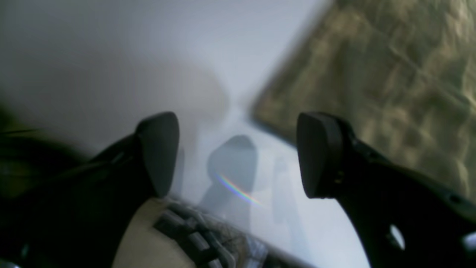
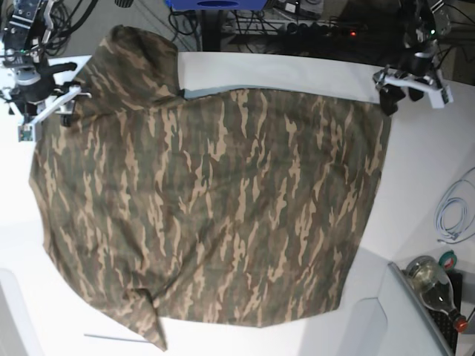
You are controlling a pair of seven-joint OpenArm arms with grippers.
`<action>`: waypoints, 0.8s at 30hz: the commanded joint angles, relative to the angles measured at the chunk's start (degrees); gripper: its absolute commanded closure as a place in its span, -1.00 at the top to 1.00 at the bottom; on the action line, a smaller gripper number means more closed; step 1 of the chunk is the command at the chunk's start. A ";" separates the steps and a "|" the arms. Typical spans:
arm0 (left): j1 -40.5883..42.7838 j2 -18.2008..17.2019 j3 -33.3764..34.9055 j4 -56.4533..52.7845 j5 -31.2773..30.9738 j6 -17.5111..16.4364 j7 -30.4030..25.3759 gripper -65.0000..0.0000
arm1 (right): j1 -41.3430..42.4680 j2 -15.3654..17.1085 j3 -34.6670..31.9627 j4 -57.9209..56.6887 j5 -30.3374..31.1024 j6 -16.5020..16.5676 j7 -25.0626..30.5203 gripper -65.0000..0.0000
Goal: Layout the t-shirt on the table in an organized manner, then fold the t-shirt properly
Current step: 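Hold the shirt edge with both grippers and tug it taut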
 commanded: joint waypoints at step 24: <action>-7.87 -1.71 7.52 -11.77 -0.38 -1.56 -1.37 -1.00 | -0.25 -1.75 15.40 -12.86 11.28 11.12 -3.04 0.44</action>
